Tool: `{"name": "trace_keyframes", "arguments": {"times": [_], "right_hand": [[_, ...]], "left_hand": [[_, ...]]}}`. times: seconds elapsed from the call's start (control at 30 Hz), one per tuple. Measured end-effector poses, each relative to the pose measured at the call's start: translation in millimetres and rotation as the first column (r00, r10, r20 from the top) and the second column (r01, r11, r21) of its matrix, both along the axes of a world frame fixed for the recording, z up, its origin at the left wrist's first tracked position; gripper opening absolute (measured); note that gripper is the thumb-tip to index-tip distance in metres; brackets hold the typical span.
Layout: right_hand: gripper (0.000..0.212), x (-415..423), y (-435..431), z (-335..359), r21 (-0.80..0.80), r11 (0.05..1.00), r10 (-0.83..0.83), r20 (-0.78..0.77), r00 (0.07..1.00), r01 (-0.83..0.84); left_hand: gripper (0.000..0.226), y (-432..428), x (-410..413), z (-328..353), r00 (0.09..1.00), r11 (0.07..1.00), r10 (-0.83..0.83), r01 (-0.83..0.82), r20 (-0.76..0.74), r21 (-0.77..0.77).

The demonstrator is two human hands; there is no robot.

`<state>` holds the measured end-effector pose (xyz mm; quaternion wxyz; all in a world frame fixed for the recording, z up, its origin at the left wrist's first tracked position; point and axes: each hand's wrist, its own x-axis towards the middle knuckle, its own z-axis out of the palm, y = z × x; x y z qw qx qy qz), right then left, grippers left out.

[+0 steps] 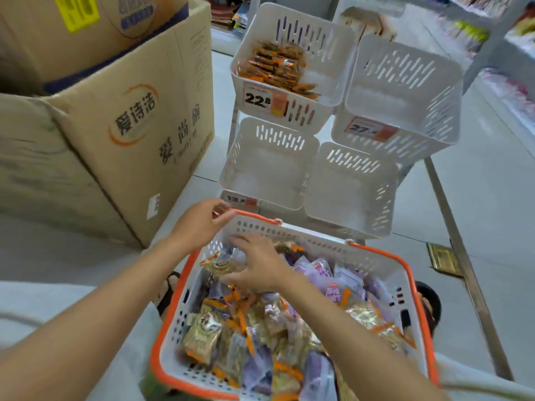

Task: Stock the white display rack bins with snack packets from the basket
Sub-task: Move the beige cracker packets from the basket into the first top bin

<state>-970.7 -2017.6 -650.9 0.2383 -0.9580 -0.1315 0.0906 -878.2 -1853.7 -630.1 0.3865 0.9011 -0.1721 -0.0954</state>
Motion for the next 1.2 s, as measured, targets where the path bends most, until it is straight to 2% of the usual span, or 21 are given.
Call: {"name": "trace_keyframes", "arguments": {"times": [0.03,0.07,0.1,0.13,0.17,0.23,0.27,0.3,0.33,0.37,0.4,0.43,0.5,0.57,0.63,0.7,0.8,0.87,1.0,1.1,1.2], "right_hand": [[0.064,1,9,-5,-0.181,0.976,0.108,-0.065,0.992,-0.118],[0.057,2,12,-8,-0.286,0.938,0.171,-0.11,0.979,-0.196],[0.044,1,11,-7,-0.27,0.942,0.179,-0.107,0.978,-0.201],[0.035,0,8,-4,-0.138,0.982,0.127,-0.044,0.991,-0.132],[0.03,-1,1,4,0.06,0.998,-0.005,0.039,0.999,0.003],[0.019,-6,-17,27,0.389,0.883,-0.327,0.111,0.938,0.262],[0.016,-11,-27,37,0.487,0.812,-0.436,0.136,0.89,0.323],[0.015,-14,-36,47,0.549,0.768,-0.478,0.148,0.866,0.33],[0.016,-17,-42,56,0.555,0.774,-0.455,0.151,0.877,0.306],[0.018,-19,-46,65,0.538,0.8,-0.382,0.116,0.917,0.265],[0.019,-20,-52,68,0.518,0.82,-0.305,0.035,0.952,0.243],[0.02,-20,-58,66,0.521,0.809,-0.283,-0.057,0.957,0.27],[0.027,-16,-81,47,0.497,0.752,-0.444,-0.105,0.89,0.433],[0.042,-15,-105,18,0.29,0.781,-0.558,-0.073,0.826,0.553],[0.05,-18,-113,-19,0.03,0.89,-0.449,-0.131,0.884,0.456],[0.044,-17,-111,-48,-0.132,0.922,-0.375,-0.075,0.924,0.363],[0.02,-9,-109,-48,-0.048,0.913,-0.401,0.077,0.913,0.405],[0.017,-7,-111,-32,0.0,0.919,-0.391,0.114,0.913,0.394],[0.012,-14,-117,23,0.218,0.86,-0.495,0.141,0.857,0.461],[0.013,-12,-107,68,0.165,0.938,-0.329,0.155,0.932,0.304],[0.014,-1,-92,91,0.089,0.984,-0.17,0.162,0.972,0.157]], "left_hand": [[0.027,5,-6,1,1.0,1.0,0.026,-0.026,-0.005,0.0],[0.025,11,-11,1,0.999,0.999,0.044,-0.044,-0.009,0.002],[0.023,16,-17,2,0.998,0.998,0.061,-0.061,-0.015,0.003],[0.024,21,-22,4,0.996,0.996,0.088,-0.089,-0.017,-0.01],[0.03,24,-26,8,0.992,0.991,0.129,-0.129,-0.012,-0.027],[0.053,17,-37,21,0.979,0.979,0.199,-0.201,-0.039,-0.031],[0.062,6,-43,30,0.972,0.979,0.191,-0.199,-0.139,-0.048],[0.065,-9,-48,37,0.935,0.978,0.144,-0.185,-0.323,-0.099],[0.063,-24,-53,42,0.841,0.964,0.047,-0.179,-0.539,-0.196],[0.057,-39,-58,45,0.727,0.931,-0.061,-0.206,-0.684,-0.302],[0.046,-50,-59,42,0.667,0.891,-0.134,-0.243,-0.733,-0.384],[0.033,-57,-58,38,0.666,0.86,-0.136,-0.288,-0.734,-0.42],[0.014,-60,-54,29,0.682,0.818,-0.026,-0.406,-0.731,-0.408],[0.015,-55,-51,20,0.634,0.778,0.003,-0.488,-0.773,-0.396],[0.013,-49,-51,13,0.602,0.774,-0.05,-0.481,-0.797,-0.412],[0.011,-46,-53,10,0.633,0.78,-0.057,-0.454,-0.772,-0.43],[0.019,-45,-54,8,0.678,0.802,-0.027,-0.424,-0.735,-0.42],[0.028,-46,-52,6,0.678,0.797,-0.008,-0.439,-0.735,-0.414],[0.013,-48,-42,8,0.732,0.783,0.026,-0.439,-0.681,-0.442],[0.052,-55,-35,18,0.698,0.833,-0.11,-0.324,-0.708,-0.449],[0.063,-66,-40,29,0.629,0.88,-0.345,-0.042,-0.696,-0.474]]}}
